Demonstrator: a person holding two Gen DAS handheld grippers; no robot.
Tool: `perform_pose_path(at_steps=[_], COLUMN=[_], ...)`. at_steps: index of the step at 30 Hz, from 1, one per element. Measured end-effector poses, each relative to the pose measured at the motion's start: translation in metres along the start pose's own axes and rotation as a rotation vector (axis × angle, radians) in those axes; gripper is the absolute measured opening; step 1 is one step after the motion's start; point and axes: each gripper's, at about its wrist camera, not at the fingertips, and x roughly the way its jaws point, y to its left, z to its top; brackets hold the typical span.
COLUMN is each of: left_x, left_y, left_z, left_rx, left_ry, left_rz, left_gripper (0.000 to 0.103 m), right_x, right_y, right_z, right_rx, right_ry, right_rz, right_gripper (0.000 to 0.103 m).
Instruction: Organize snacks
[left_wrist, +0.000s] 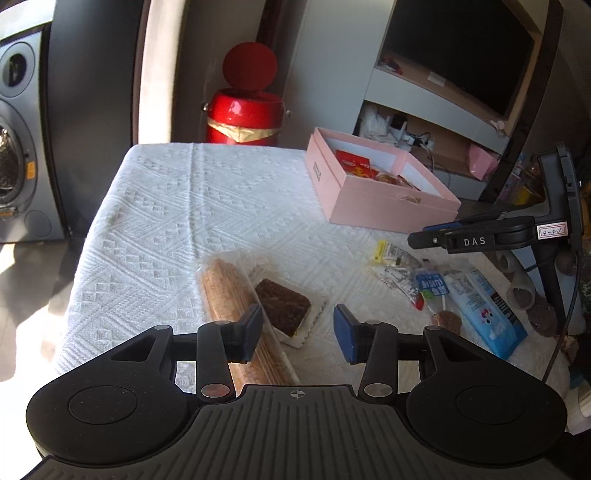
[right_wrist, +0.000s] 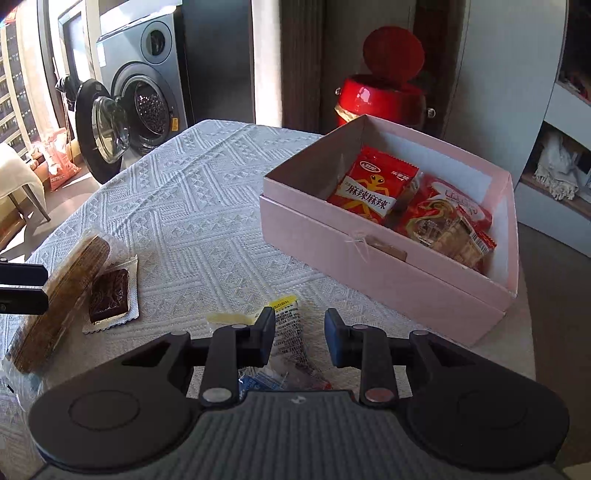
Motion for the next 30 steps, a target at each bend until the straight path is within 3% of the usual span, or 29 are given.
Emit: perform_pose_path(at_steps=[2,5,7,11,14,18,20,23,26,30], left_x=[0.004,0.007,0.005,0.011,0.028,0.046,0.049,0.046,0.041,0.043], left_y=[-0.006,-0.006,-0.006,-0.018,-0.026,-0.026,-0.030,-0.052,-0.088,-0.130], left_z=[-0.001,-0.001,0.003,0.012,0.012,0.013,0.014,0.012,0.005,-0.008], left_rx=[0.031,0.035,0.007,-0.023,-0.037,-0.088,-0.096,-0.029,0.116,0.331], left_ry=[0.025,0.023,0.009,0.022,0.075,0.098,0.107,0.128,0.157,0.209], left_rz=[0.044,0.096,0.087,0.006,0.037,0.083,0.069,-0.083,-0.201,-0.229], left_gripper=[0.047,0.041,0.041,0.042,0.042,0.042,0.042,0.042,0.042,0.042], right_x=[-0.011,-0.029,-0.041,-0.061,-0.070,-0.071,-0.066,-0.067,-0.060,-0.056], right_y=[-0.012,-0.020,-0.019,-0.015,-0.019,-0.031,-0.035,-0.035,-0.029,-0.032], right_z=[-0.004,-0.015,-0.026,-0.055,-0.076,-0.097,-0.107,-0.115,-0.115,-0.117], right_rx=[0.049,0.080,0.060,0.020,0.052,0.161,0.223,0.278,0.284,0.322], right_ry=[-0.031,-0.049,-0.067,-0.094,-0.111,-0.096,-0.094,-0.121,-0.125,-0.146], right_rz=[-0.010,-0.005,-0.012,-0.097,-0.170,-0.176,-0.169,-0.099,-0.040,-0.016], right_gripper=[0.030,0.044,0.051,0.052,0.052,0.052,0.053,0.055,0.057,0.062])
